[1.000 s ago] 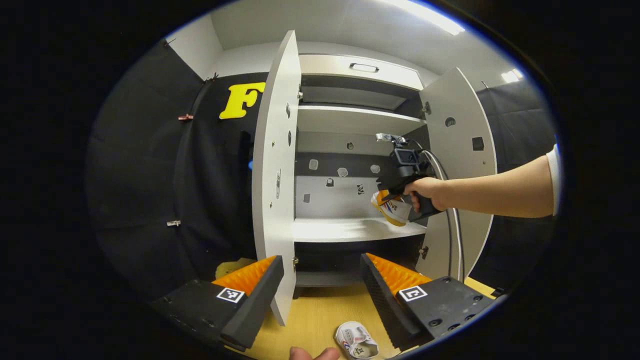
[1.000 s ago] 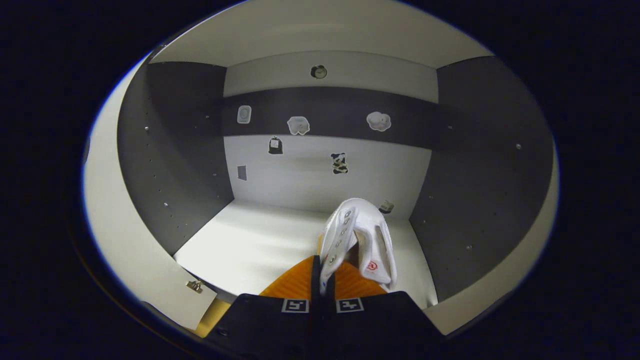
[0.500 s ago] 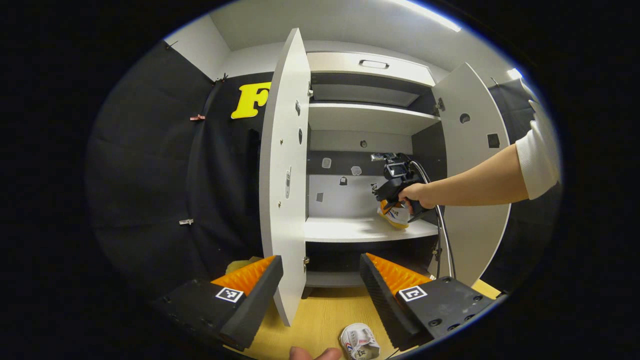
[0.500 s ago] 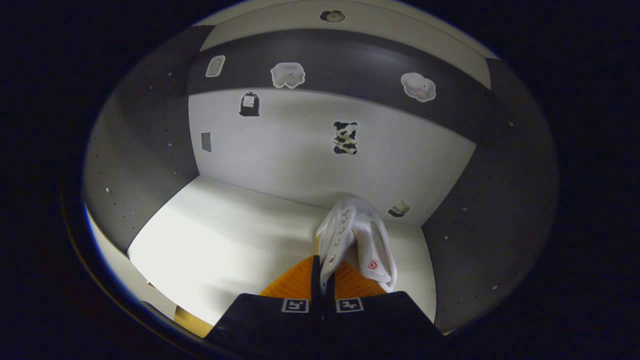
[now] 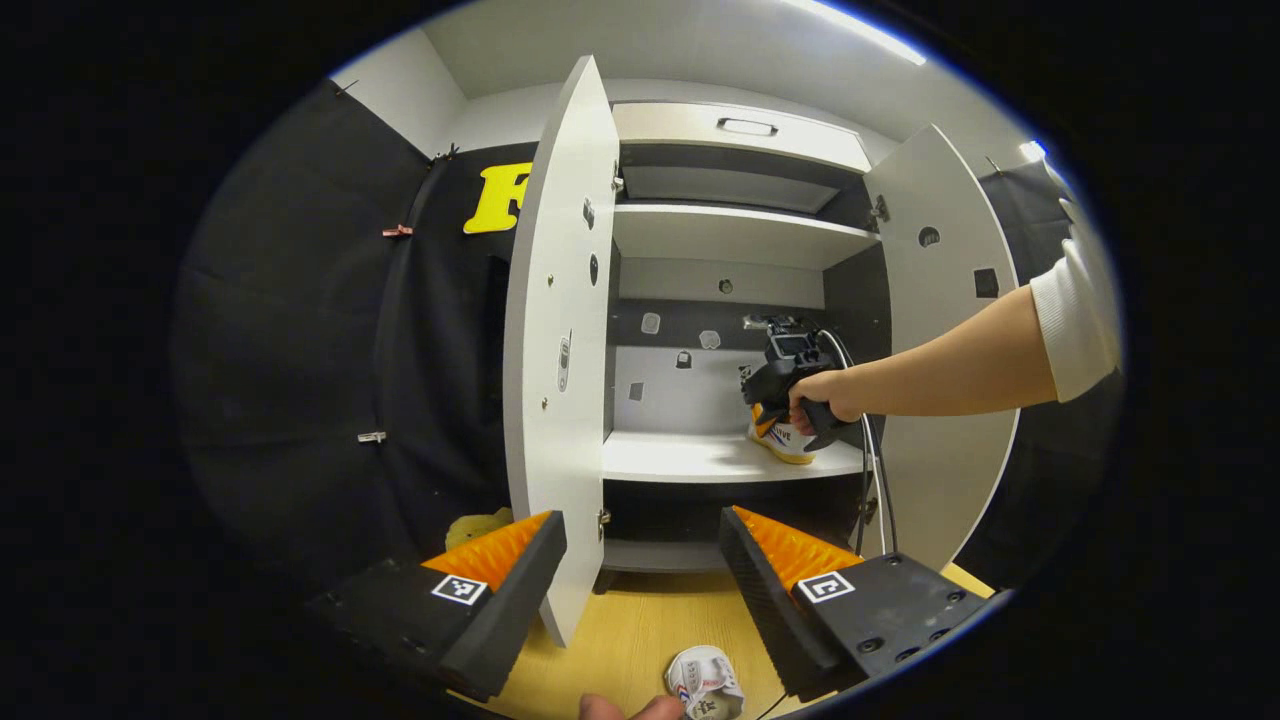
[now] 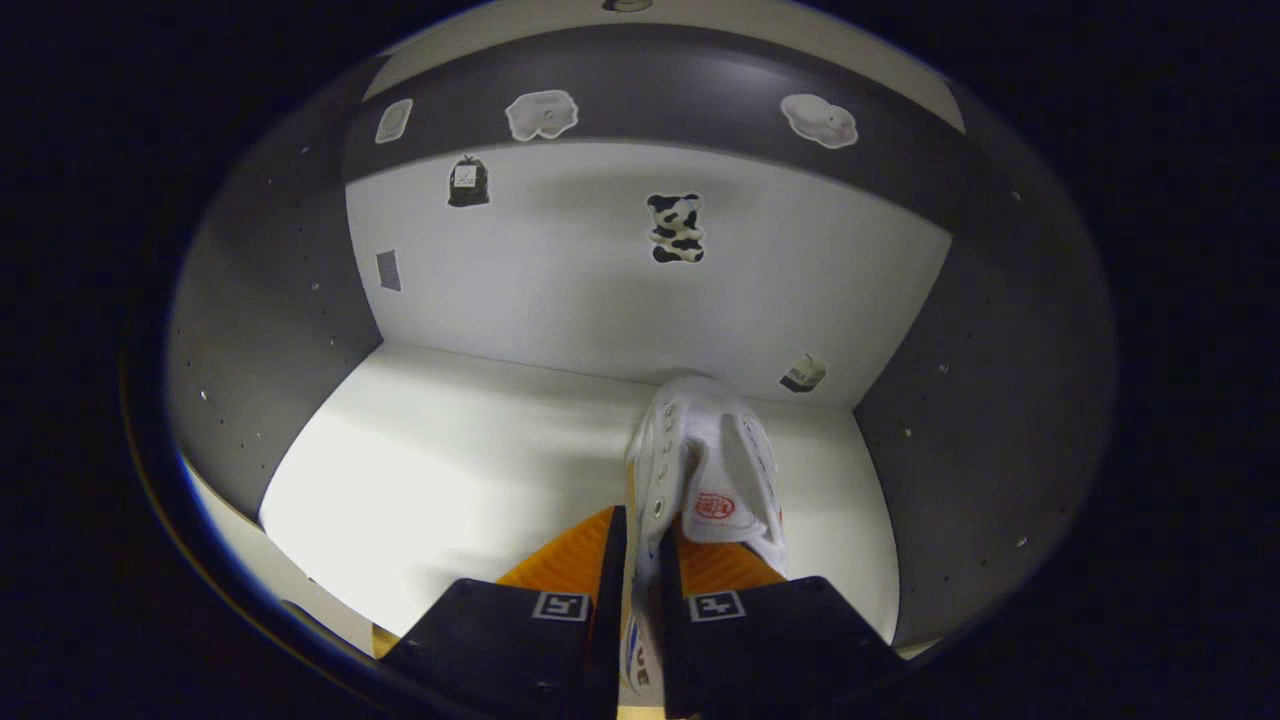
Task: Grab one shoe with the right hand and put it into the shoe cabinet, grab the other shoe with the left hand and put it into the shoe cabinet; then close the right door with the right hand and the left door with the left hand.
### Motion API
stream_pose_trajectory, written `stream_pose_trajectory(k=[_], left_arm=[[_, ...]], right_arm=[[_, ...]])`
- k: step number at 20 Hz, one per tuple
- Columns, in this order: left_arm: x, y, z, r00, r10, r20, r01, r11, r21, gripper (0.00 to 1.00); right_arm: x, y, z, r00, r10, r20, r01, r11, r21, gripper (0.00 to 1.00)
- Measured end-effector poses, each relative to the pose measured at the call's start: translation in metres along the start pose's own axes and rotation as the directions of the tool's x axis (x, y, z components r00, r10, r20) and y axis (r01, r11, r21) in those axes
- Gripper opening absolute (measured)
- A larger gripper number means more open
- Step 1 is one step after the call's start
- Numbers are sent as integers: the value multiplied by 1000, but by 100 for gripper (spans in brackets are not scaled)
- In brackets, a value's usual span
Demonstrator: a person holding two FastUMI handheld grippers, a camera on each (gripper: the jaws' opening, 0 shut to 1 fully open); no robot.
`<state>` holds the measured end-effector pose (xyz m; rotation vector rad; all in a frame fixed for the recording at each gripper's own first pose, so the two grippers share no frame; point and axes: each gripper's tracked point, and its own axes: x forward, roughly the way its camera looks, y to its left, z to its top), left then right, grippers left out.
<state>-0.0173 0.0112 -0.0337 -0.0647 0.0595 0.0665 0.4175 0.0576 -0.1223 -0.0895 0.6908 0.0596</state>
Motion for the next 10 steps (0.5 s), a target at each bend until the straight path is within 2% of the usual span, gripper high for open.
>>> stream_pose_trajectory(k=[1,3,4,6,10], left_arm=[[0,-1,1,1000,-4,-1,4,1000,-2,96],[-1,-3,2,1000,-14,5,14,1000,-6,96],[-2,-4,3,1000,-21,11,21,1000,-9,96],[-2,-3,4,999,-30,17,30,999,-9,96],[-1,2,3,999,-37,16,37,999,-4,96]], right_arm=[[-5,1,0,1000,11,3,-11,1000,26,26],[-17,2,0,1000,18,15,-19,999,37,42],[-25,3,-2,999,25,25,-25,999,25,63],[-41,-1,-2,998,14,55,-14,1000,-1,86],[-79,-5,8,984,19,175,-27,999,46,91]])
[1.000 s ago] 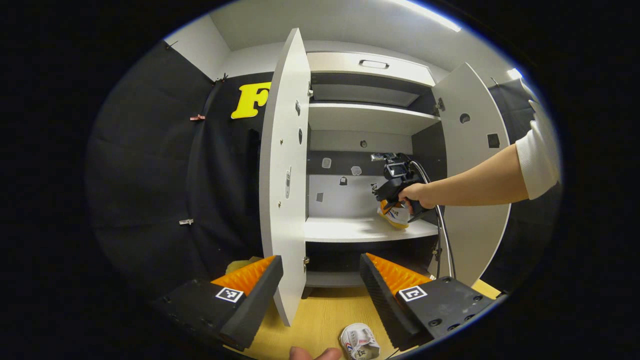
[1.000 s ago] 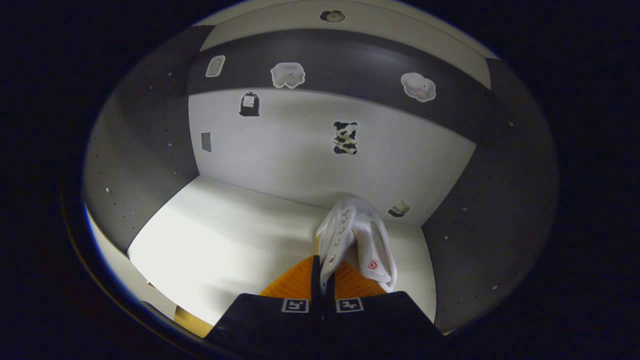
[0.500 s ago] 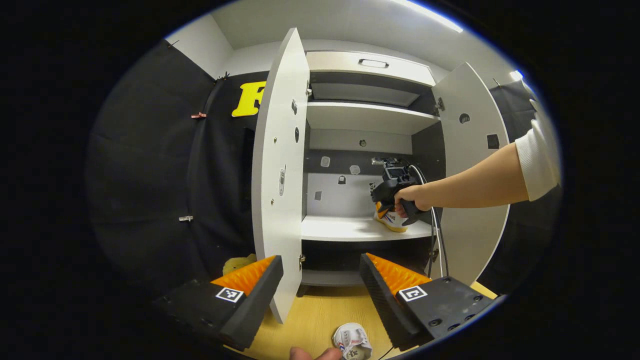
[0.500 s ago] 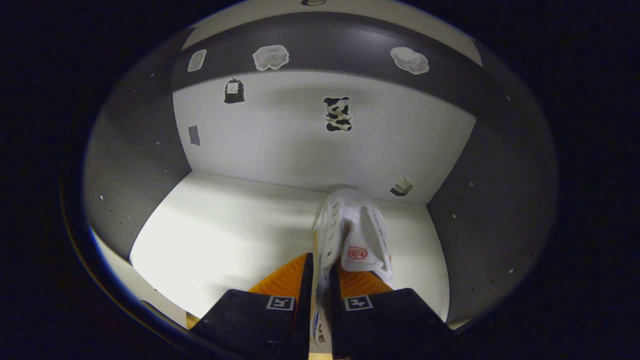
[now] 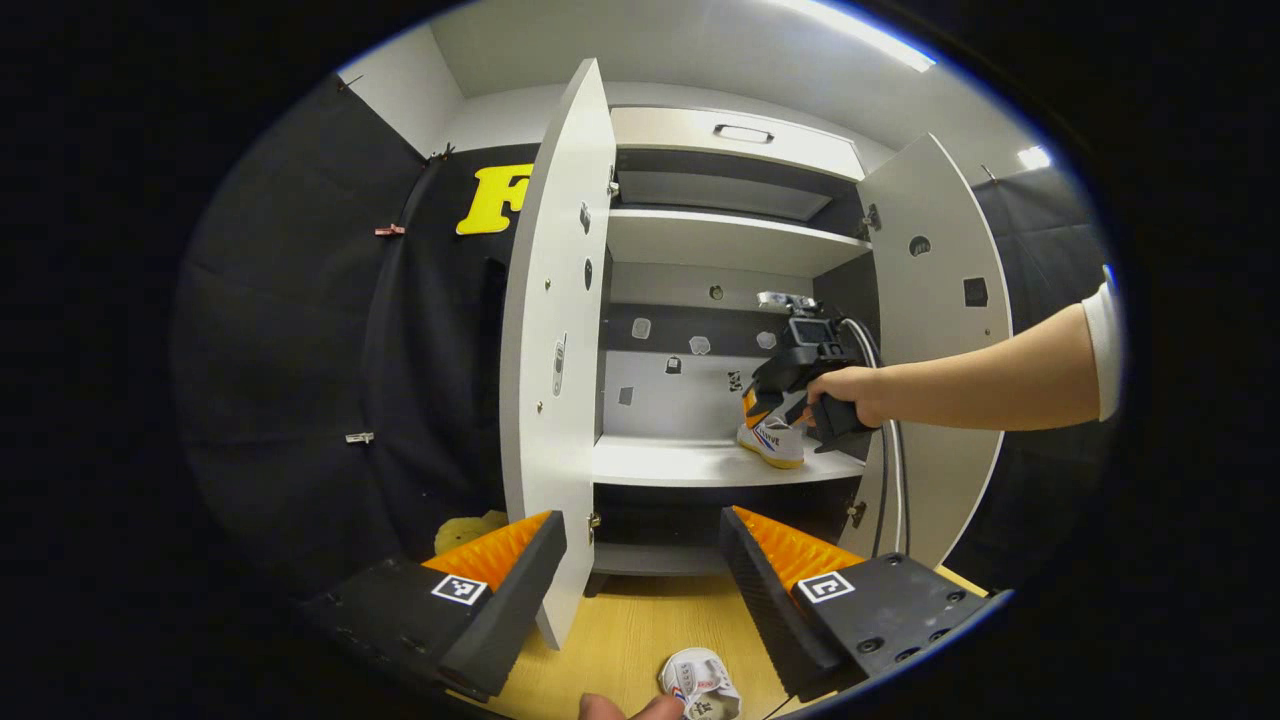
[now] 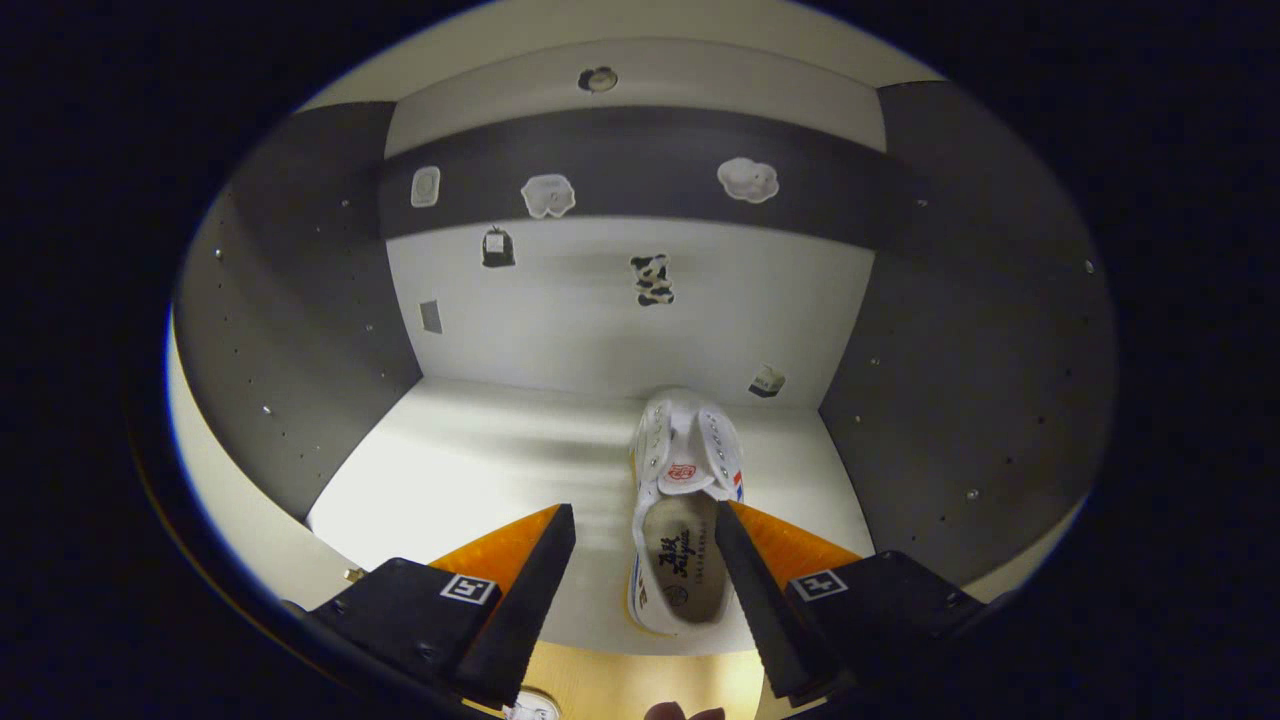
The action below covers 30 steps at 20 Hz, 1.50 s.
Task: Grab one shoe with the right hand and put it into the shoe cabinet, grab the other shoe with the left hand and put it into the shoe cabinet; then close the right door with the right hand and the left door with the left hand.
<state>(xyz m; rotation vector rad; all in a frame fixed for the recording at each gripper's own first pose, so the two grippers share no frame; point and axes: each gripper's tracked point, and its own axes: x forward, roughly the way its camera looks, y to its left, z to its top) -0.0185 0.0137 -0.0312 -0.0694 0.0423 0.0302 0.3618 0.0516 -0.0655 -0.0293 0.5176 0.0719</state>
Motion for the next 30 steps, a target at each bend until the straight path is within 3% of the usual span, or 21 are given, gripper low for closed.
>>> stream_pose_trajectory(k=[8,14,19,24,30], left_arm=[[0,1,-17,1000,-13,-28,14,999,29,96],[-1,-10,-51,998,-63,-21,64,997,38,96],[-15,-20,-126,981,-123,-148,131,990,44,97],[-29,-30,-226,925,-146,-351,181,981,69,97],[-34,-41,-331,815,-157,-558,217,975,42,94]], right_arm=[[-110,3,0,977,61,203,-68,997,25,98],[-201,12,-68,944,97,314,-102,995,-1,97],[-248,15,-135,945,85,316,-91,996,4,97],[-278,10,-194,953,69,296,-87,995,49,97],[-304,-2,-213,956,47,290,-63,997,46,97]])
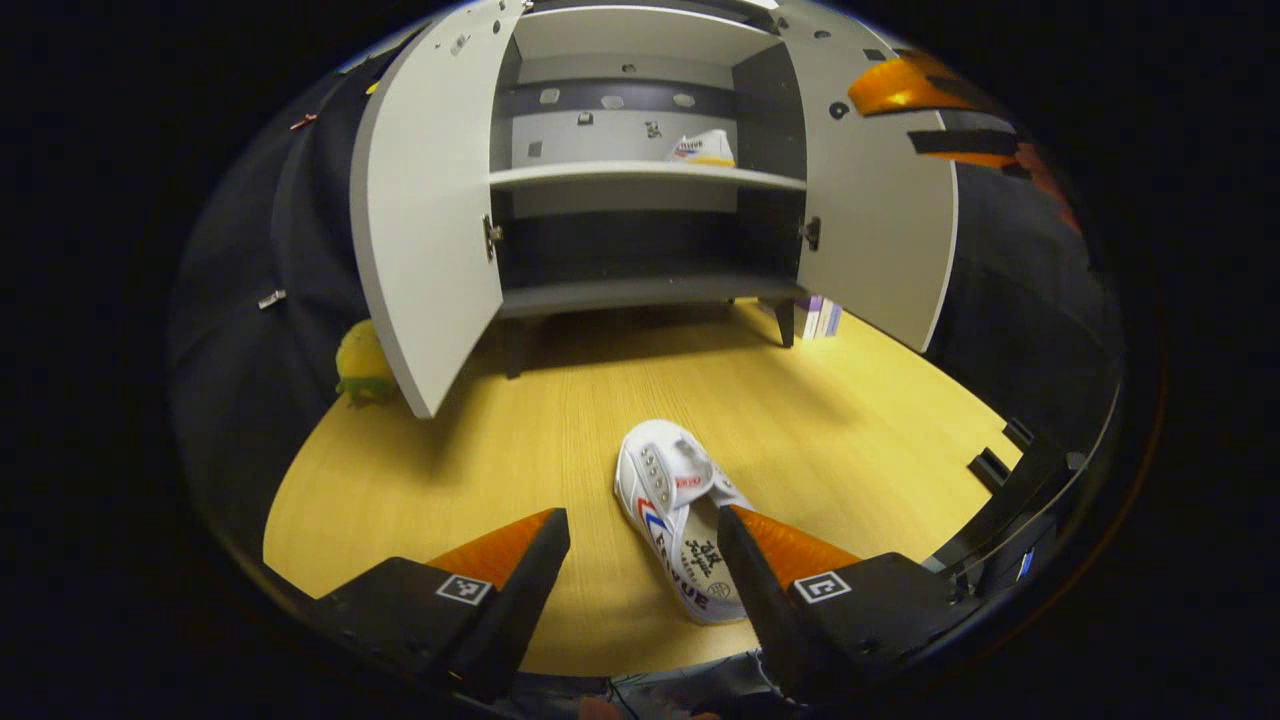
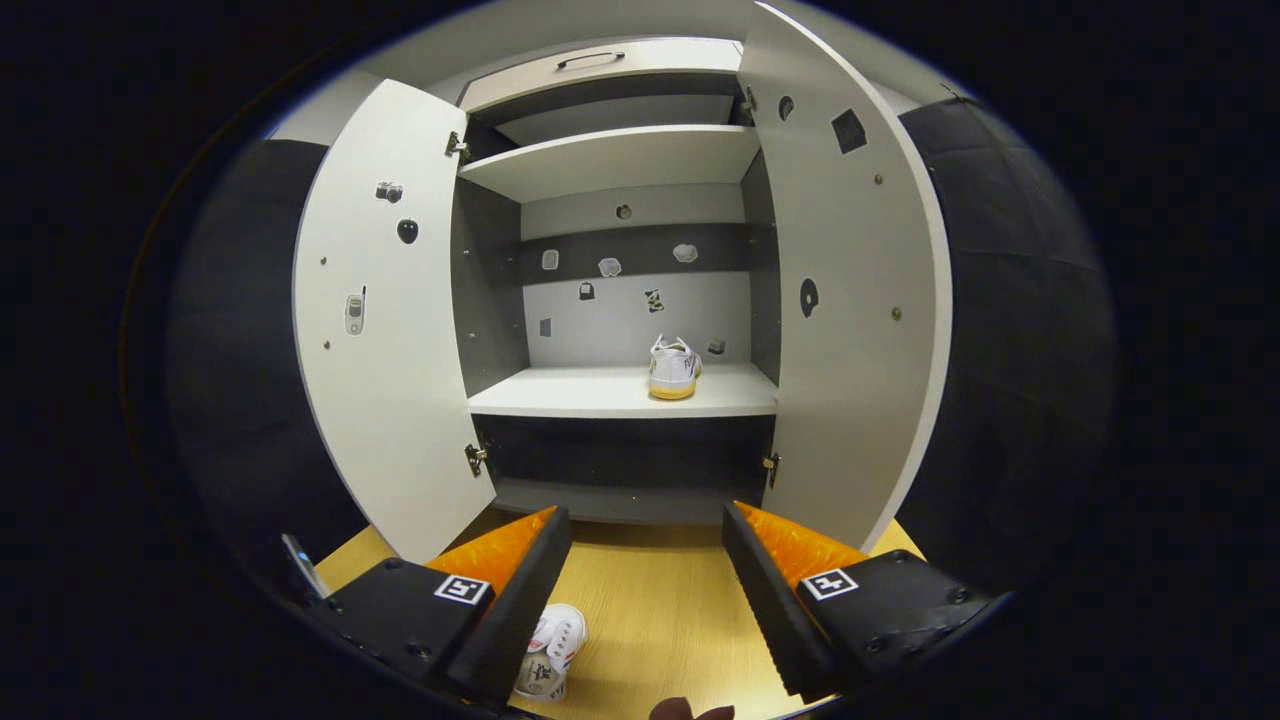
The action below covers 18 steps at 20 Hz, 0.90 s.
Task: Grab one shoe with the right hand and put it into the shoe cabinet, grab the other shoe with the left hand and put it into the shoe cabinet; then close the right door with the right hand and the left door with the left hand.
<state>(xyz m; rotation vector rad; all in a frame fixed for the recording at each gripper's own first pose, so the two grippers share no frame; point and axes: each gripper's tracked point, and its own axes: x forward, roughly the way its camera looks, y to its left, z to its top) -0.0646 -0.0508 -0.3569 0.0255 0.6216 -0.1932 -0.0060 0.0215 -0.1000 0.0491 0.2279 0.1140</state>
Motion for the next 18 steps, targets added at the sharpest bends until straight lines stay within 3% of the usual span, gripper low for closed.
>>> stream_pose_trajectory(k=[5,10,13,15,18], left_arm=[[44,-5,-31,994,-25,-103,23,1000,-19,85],[83,-2,-20,999,4,-53,-2,999,41,60],[100,-3,-14,999,19,-37,-17,998,68,51],[108,6,-10,998,63,-19,-61,995,75,41],[118,21,-13,993,105,-55,-100,991,89,12]], right_arm=[[-17,-12,3,1000,-19,5,19,1000,-3,97],[-29,-27,-5,999,-42,-16,41,999,-4,97],[-33,-35,-12,997,-56,-43,56,998,-9,97],[-35,-40,-15,997,-67,-49,66,998,-22,97],[-37,-45,-24,995,-73,-67,71,997,-38,97]])
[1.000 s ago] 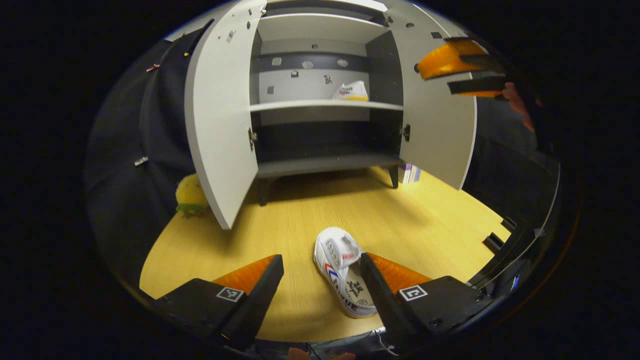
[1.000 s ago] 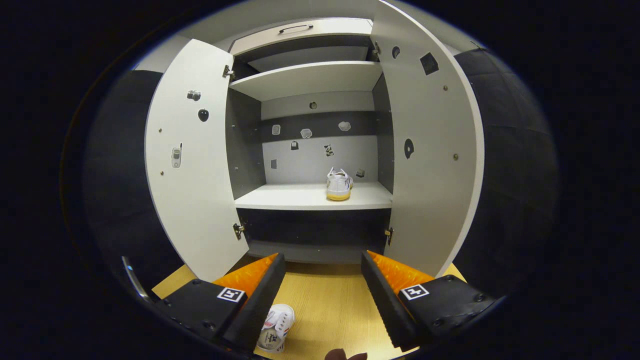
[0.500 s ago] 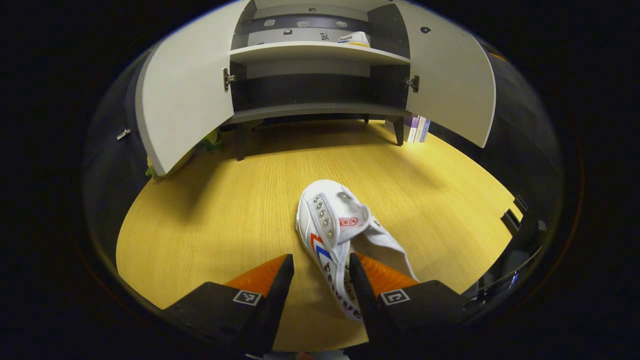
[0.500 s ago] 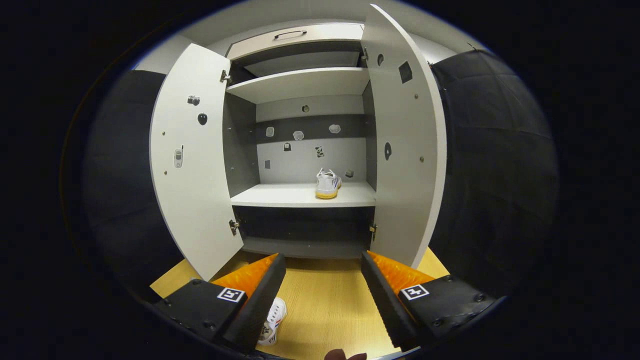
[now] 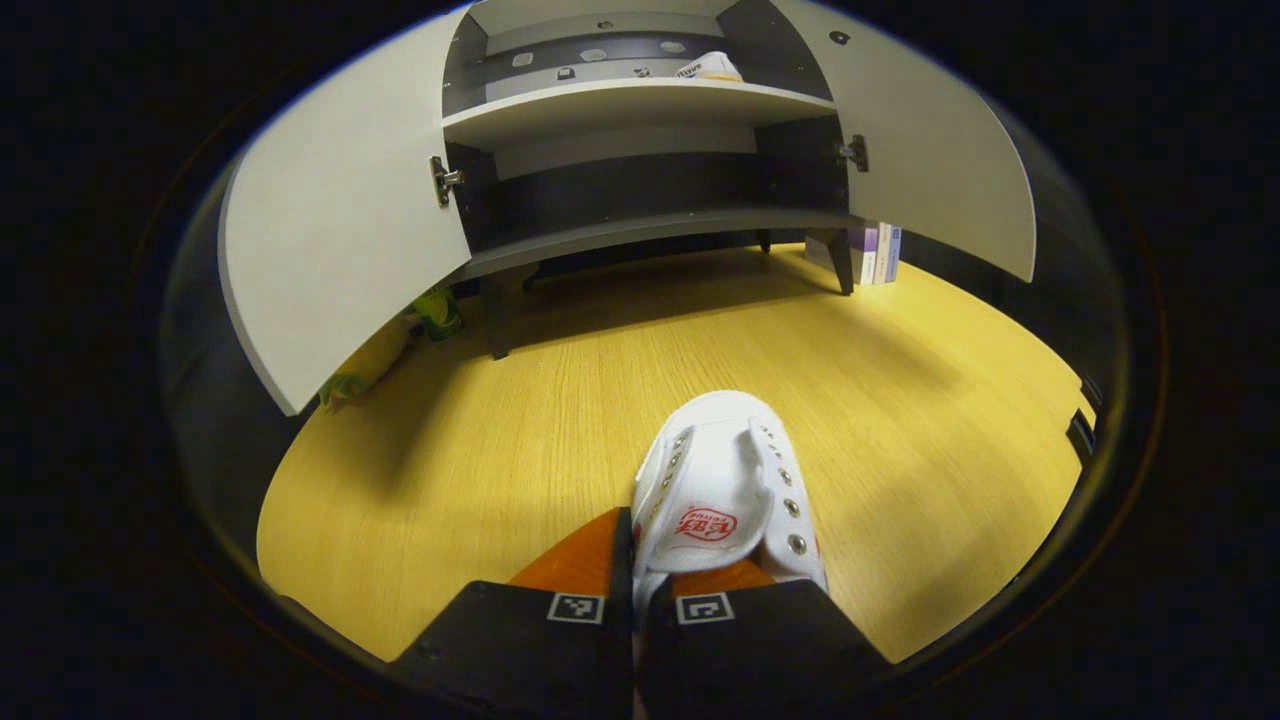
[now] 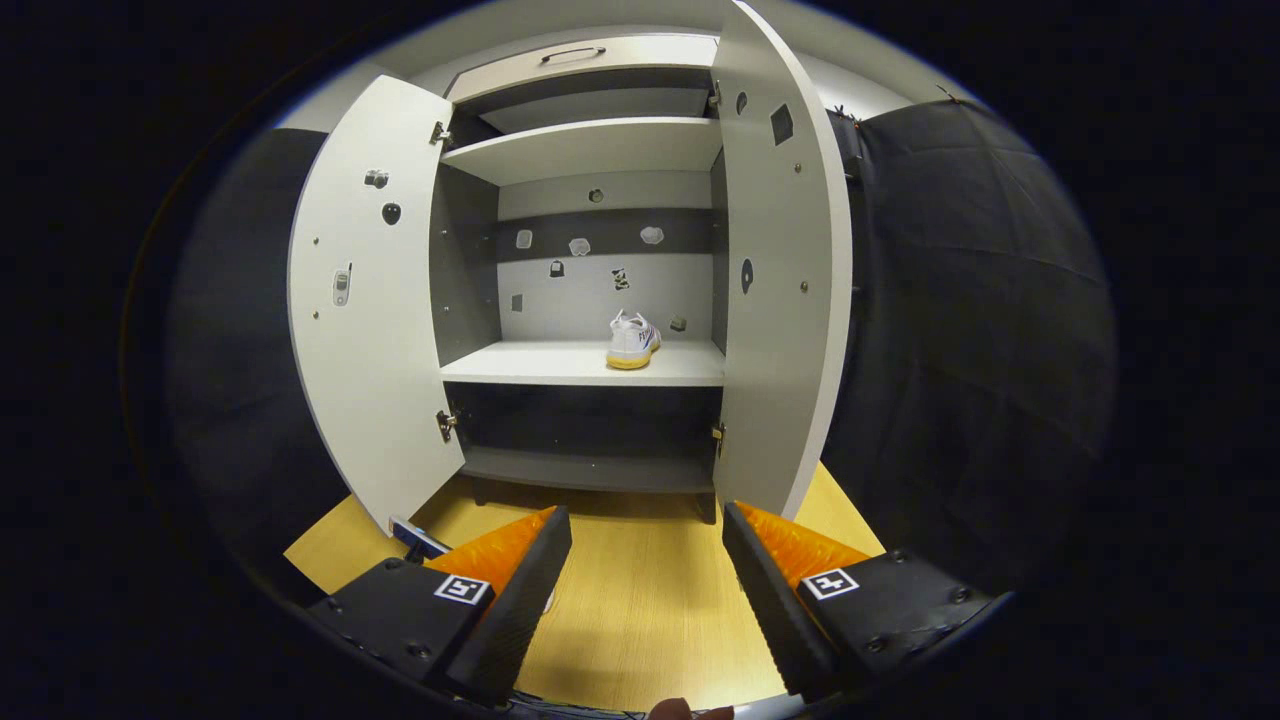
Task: Grab one shoe with the right hand and put it into the shoe cabinet, grab the other shoe with the left hand and put it into the shoe cabinet; then close the right door with the right hand and the left door with the left hand.
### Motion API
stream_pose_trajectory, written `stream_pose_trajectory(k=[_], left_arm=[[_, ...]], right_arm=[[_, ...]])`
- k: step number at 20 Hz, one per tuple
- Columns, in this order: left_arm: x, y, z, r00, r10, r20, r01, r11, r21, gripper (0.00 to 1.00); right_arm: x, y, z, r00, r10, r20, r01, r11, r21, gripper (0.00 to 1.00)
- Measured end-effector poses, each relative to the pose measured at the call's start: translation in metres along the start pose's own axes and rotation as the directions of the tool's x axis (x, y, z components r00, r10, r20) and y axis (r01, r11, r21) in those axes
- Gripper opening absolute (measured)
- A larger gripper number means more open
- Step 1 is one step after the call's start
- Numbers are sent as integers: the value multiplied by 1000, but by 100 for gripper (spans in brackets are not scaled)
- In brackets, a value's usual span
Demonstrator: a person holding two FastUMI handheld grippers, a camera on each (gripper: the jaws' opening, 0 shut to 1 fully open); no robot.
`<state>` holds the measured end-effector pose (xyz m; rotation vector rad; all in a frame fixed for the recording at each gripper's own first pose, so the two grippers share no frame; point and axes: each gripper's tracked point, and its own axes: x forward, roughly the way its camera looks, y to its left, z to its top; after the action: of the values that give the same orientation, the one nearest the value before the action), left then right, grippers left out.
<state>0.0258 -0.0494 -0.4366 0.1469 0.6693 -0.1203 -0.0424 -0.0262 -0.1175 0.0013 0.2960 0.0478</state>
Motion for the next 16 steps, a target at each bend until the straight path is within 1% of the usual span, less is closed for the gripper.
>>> stream_pose_trajectory(k=[2,5,8,12,14,16], left_arm=[[0,0,1,1000,-17,-26,17,1000,3,7],[-5,0,5,998,-23,-63,24,1000,20,6],[-20,2,25,999,-17,-51,18,1000,14,5],[-48,9,70,1000,-14,-4,13,998,-62,5],[-65,15,98,999,-1,34,3,998,-56,5],[-81,16,126,998,-11,60,16,997,-81,5]], right_arm=[[1,0,-4,1000,-1,-8,1,1000,5,97],[2,2,-6,1000,7,-7,-7,1000,9,97],[0,2,-6,1000,14,3,-14,1000,11,97],[1,-2,-3,1000,12,23,-13,999,47,98],[-1,-7,-2,1000,4,31,-6,998,59,97],[-2,-12,-3,999,-3,36,1,998,70,97]])
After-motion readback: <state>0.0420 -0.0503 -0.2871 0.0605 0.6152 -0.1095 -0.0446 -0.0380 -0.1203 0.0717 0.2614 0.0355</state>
